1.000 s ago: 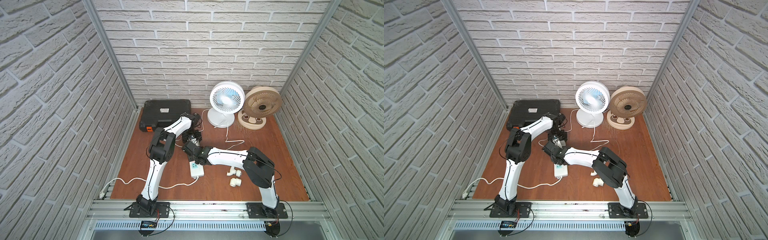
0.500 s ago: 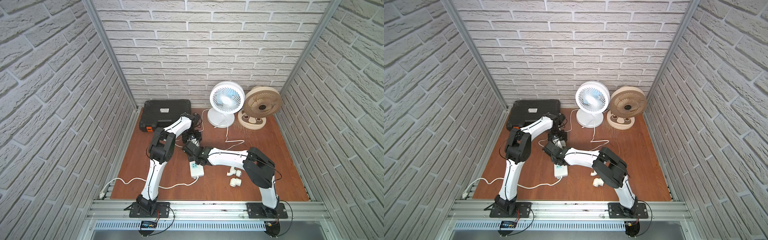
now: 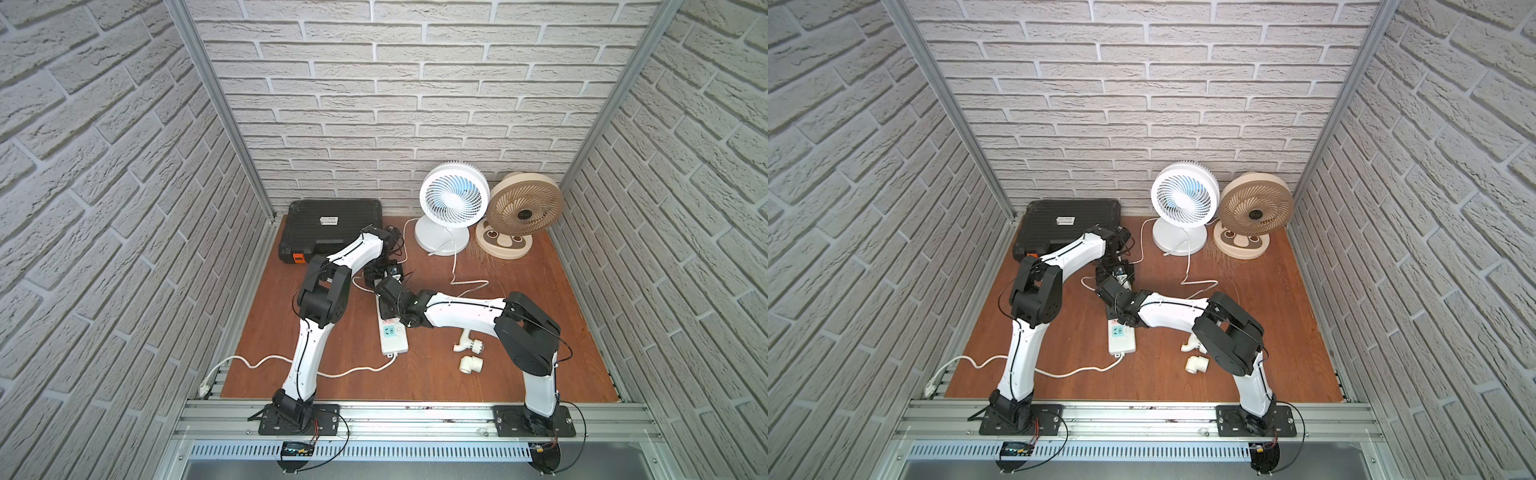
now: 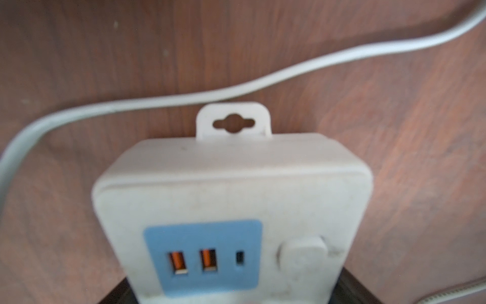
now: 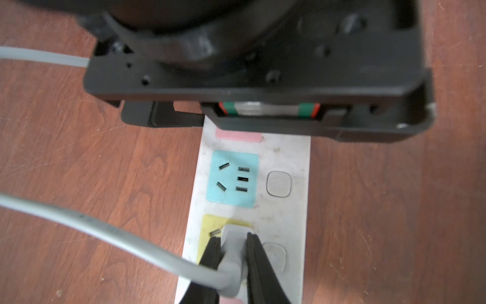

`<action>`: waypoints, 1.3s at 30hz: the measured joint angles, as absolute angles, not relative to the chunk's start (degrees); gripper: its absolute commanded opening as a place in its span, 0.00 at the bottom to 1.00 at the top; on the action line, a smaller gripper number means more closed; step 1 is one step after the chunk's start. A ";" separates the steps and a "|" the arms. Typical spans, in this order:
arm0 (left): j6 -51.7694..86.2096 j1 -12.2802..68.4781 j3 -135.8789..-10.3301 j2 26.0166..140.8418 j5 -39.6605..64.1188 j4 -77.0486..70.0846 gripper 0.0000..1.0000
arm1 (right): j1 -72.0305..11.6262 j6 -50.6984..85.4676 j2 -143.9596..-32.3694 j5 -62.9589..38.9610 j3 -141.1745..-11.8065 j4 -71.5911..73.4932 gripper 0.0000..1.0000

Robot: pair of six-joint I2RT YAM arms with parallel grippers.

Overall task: Unplug the desk fan from the power strip
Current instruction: Remove the plug from the socket.

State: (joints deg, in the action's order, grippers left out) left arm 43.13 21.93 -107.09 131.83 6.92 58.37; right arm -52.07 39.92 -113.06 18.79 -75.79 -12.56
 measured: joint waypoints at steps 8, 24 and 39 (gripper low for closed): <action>43.09 21.91 -107.09 131.83 7.01 58.39 0.00 | -53.39 38.61 -113.65 20.88 -78.11 -15.88 0.03; 43.03 21.91 -107.42 131.83 7.05 58.46 0.00 | -56.16 34.11 -117.10 28.10 -83.42 -21.47 0.02; 43.03 21.91 -107.39 131.83 7.05 58.43 0.00 | -52.14 39.35 -113.54 19.18 -77.54 -15.07 0.02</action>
